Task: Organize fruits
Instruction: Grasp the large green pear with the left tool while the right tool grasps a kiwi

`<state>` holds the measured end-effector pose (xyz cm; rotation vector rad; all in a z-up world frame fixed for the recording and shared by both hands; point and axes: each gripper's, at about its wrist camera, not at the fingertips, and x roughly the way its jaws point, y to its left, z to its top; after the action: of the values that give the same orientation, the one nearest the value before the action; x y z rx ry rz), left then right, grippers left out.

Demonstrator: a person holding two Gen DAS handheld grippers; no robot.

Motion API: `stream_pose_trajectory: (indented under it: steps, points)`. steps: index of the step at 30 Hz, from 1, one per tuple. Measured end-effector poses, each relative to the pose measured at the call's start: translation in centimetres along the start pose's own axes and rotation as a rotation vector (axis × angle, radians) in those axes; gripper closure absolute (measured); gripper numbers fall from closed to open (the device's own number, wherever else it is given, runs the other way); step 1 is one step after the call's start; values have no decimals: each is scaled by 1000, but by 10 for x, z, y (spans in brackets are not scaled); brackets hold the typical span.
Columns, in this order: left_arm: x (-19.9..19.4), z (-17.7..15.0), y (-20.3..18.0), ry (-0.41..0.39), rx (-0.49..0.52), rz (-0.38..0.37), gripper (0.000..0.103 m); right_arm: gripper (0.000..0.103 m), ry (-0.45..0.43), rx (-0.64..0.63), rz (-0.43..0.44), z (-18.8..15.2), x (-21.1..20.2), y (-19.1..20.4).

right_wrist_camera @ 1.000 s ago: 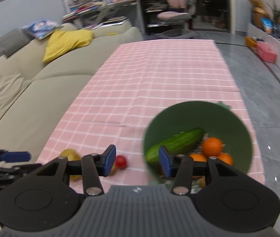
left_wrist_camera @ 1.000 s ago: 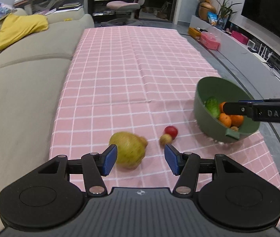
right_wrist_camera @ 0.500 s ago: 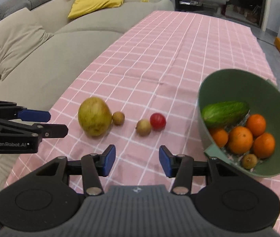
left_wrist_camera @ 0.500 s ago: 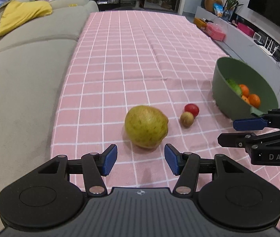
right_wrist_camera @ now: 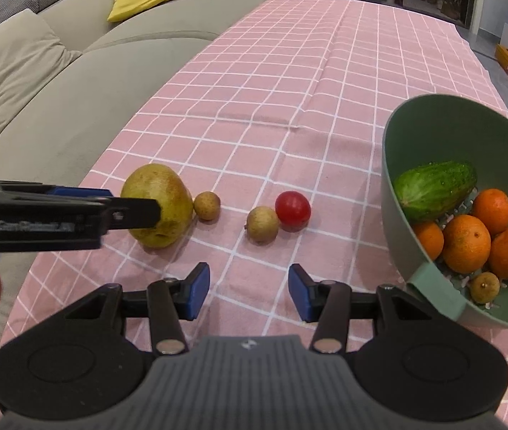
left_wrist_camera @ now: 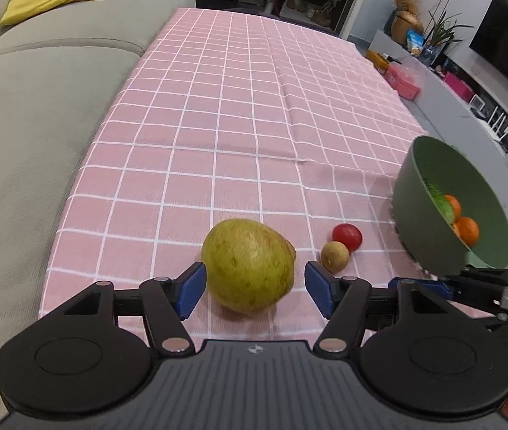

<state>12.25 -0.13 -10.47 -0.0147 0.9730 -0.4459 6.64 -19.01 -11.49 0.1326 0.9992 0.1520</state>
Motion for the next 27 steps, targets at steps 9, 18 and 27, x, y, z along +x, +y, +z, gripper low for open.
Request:
stream_pose_trajectory:
  steps: [9, 18, 27]
  points:
    - [22, 2, 8, 1, -43, 19, 20, 57, 6, 26, -15, 0, 16, -10]
    - [22, 1, 12, -8, -24, -15, 22, 58, -18, 12, 8, 7, 31, -1]
    - [25, -1, 16, 33, -36, -68, 23, 68, -44, 13, -30, 13, 42, 0]
